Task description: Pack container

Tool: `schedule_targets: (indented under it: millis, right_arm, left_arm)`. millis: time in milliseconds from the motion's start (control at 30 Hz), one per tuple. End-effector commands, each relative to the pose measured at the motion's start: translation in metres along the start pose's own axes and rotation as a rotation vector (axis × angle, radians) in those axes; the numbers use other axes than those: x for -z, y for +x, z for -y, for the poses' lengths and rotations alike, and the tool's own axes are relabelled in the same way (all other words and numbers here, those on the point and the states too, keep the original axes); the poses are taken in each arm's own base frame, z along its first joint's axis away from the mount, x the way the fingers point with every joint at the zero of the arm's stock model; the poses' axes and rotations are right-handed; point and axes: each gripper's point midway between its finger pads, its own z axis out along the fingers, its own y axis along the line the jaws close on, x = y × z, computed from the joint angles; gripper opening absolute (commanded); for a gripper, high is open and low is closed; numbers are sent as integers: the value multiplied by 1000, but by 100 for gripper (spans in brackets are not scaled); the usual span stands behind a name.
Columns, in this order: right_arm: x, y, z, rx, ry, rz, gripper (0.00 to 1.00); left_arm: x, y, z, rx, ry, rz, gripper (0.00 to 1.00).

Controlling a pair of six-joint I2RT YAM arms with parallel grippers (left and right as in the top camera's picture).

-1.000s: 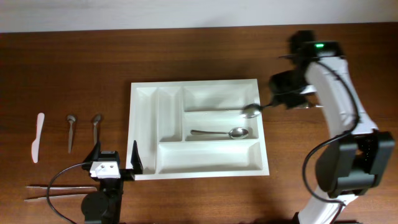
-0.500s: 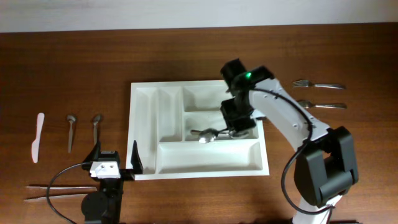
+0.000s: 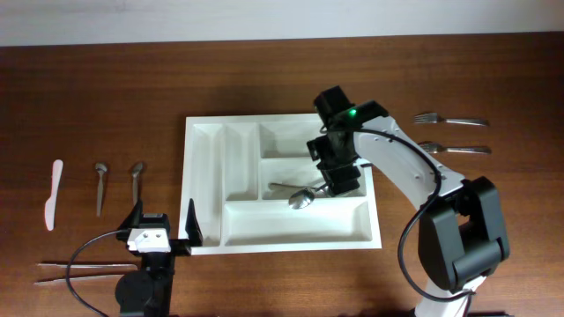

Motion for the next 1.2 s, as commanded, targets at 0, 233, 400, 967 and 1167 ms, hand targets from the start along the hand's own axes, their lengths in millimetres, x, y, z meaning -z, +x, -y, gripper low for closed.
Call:
schedule_targets:
  millis: [0, 233, 400, 967, 1167]
  right_arm:
    - [17, -25, -13, 38, -60, 6, 94]
    - [50, -56, -36, -9, -174, -98, 95]
    - [53, -79, -34, 56, -182, -47, 95]
    - [62, -97, 5, 1020, -86, -11, 88]
    - [129, -84, 8, 1280, -167, 122, 88]
  left_arm:
    - [0, 1, 4, -19, 22, 1, 99]
    - [0, 1, 4, -19, 22, 1, 99]
    - [0, 1, 4, -19, 22, 2, 99]
    - [0, 1, 4, -19, 22, 1, 99]
    - [0, 1, 4, -19, 22, 1, 99]
